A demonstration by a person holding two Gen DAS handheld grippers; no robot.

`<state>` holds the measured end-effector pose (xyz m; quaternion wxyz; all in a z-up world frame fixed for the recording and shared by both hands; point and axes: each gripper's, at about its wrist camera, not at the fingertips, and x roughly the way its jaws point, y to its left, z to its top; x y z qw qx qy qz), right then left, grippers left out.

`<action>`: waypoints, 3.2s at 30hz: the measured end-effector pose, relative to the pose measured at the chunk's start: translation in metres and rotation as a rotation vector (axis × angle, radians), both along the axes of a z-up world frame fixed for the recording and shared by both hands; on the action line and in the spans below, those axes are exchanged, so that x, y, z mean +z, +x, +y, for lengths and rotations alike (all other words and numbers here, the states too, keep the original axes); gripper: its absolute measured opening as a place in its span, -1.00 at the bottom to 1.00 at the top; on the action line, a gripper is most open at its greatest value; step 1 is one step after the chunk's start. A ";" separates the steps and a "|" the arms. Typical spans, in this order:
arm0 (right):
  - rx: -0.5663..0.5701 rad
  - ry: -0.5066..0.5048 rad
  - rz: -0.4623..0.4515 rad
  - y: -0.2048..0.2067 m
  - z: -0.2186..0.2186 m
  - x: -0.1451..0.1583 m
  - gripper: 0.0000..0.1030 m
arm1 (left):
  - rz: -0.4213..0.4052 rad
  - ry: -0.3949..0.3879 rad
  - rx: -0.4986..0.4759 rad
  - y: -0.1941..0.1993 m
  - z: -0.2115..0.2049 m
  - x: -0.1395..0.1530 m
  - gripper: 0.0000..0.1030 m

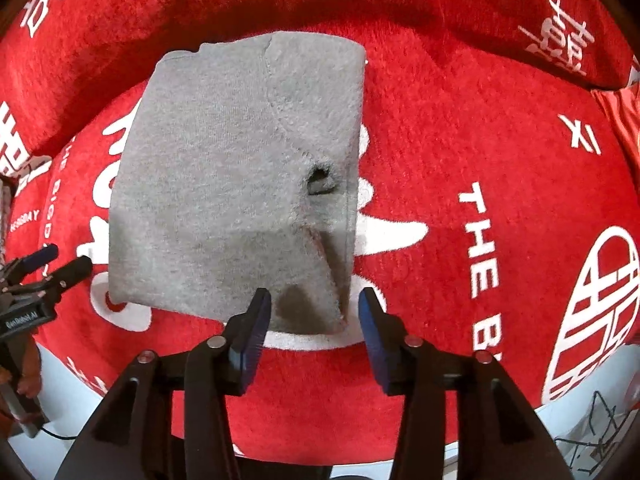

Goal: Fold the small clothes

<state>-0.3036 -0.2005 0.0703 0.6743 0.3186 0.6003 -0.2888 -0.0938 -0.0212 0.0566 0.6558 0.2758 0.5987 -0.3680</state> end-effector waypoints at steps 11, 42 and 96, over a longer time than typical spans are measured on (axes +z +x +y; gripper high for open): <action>0.023 -0.018 0.008 0.009 -0.044 0.002 0.46 | -0.021 -0.020 0.080 0.021 -0.027 0.008 1.00; -0.221 0.529 -0.435 -0.010 -0.146 -0.076 0.63 | 0.142 -0.007 0.091 0.061 -0.113 -0.032 1.00; -0.168 0.885 -0.643 0.079 0.000 -0.034 -0.38 | 0.367 -0.239 0.101 0.065 -0.014 0.048 -0.11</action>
